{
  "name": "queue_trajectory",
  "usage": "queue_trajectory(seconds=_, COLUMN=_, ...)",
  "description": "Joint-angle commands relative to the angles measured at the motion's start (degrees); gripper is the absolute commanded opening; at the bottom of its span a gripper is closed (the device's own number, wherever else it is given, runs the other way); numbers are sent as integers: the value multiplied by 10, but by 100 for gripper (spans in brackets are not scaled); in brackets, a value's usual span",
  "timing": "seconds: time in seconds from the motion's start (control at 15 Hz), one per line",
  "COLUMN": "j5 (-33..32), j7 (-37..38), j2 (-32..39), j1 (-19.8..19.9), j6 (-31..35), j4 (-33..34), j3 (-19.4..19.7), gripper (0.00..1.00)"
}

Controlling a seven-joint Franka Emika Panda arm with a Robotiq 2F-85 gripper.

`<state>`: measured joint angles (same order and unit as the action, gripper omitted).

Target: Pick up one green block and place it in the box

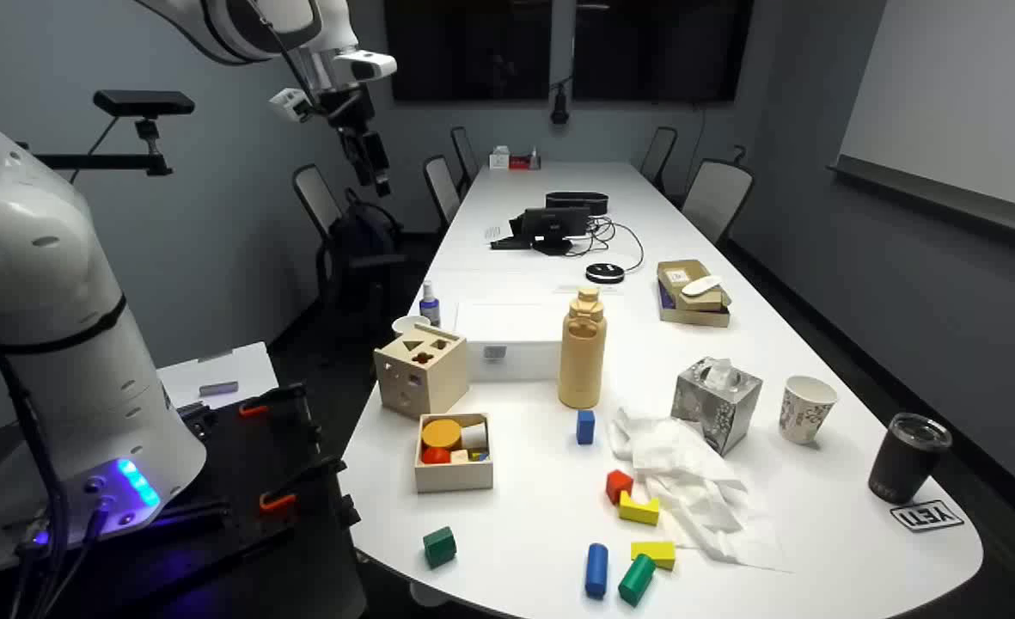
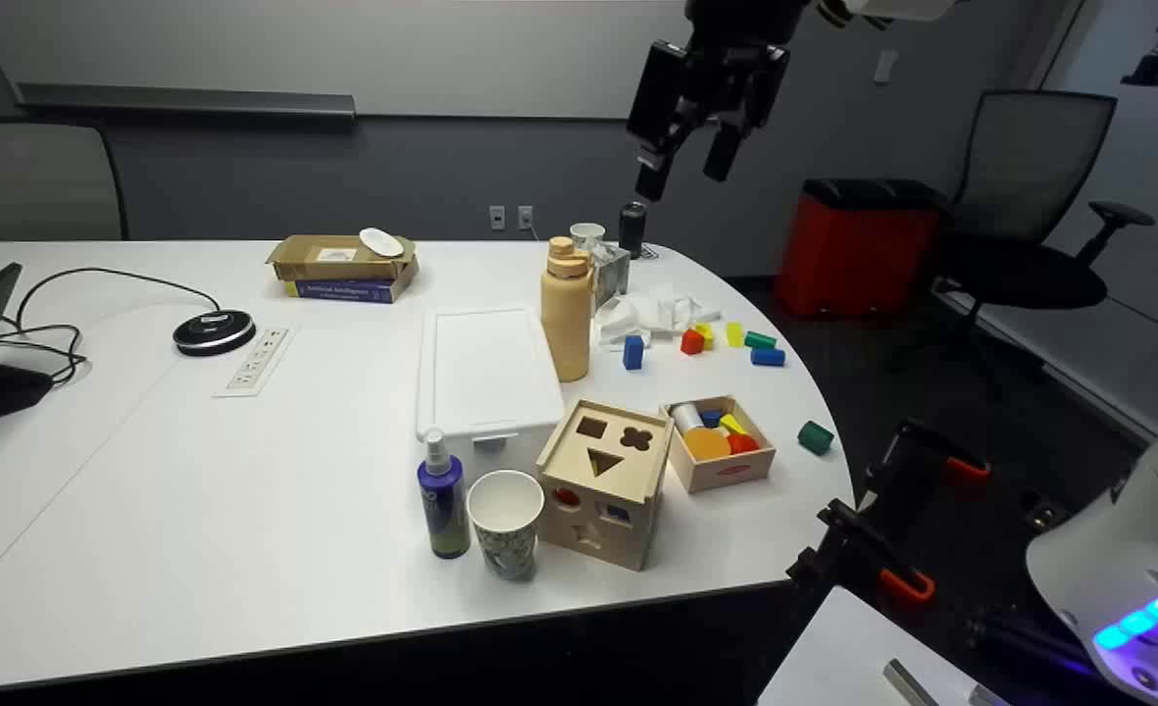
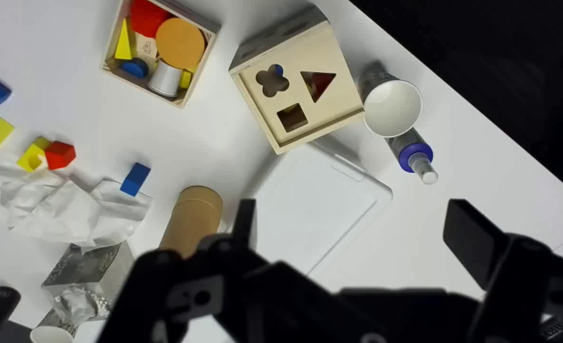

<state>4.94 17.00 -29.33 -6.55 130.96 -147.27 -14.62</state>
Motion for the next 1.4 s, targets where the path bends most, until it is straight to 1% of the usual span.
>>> queue_trajectory(seconds=0.0, j5=-4, j7=3, j2=1, j1=-6, j6=-1, j4=1, j3=6, gripper=100)
queue_trajectory(seconds=0.4, j5=-4, j7=3, j2=1, j1=-6, j6=-1, j4=1, j3=6, gripper=100)
queue_trajectory(seconds=0.53, j5=-16, j7=54, j2=9, j1=26, j6=25, j4=1, j3=2, gripper=100)
queue_trajectory(seconds=0.73, j5=-30, j7=84, j2=40, j1=79, j6=68, j4=5, j3=34, gripper=100)
queue_trajectory(seconds=0.93, j5=-44, j7=90, j2=110, j1=140, j6=134, j4=19, j3=79, gripper=100)
queue_trajectory(seconds=1.07, j5=-54, j7=104, j2=173, j1=175, j6=194, j4=31, j3=106, gripper=100)
queue_trajectory(seconds=1.2, j5=-65, j7=128, j2=244, j1=202, j6=252, j4=49, j3=130, gripper=100)
queue_trajectory(seconds=1.33, j5=-91, j7=176, j2=310, j1=219, j6=296, j4=69, j3=154, gripper=100)
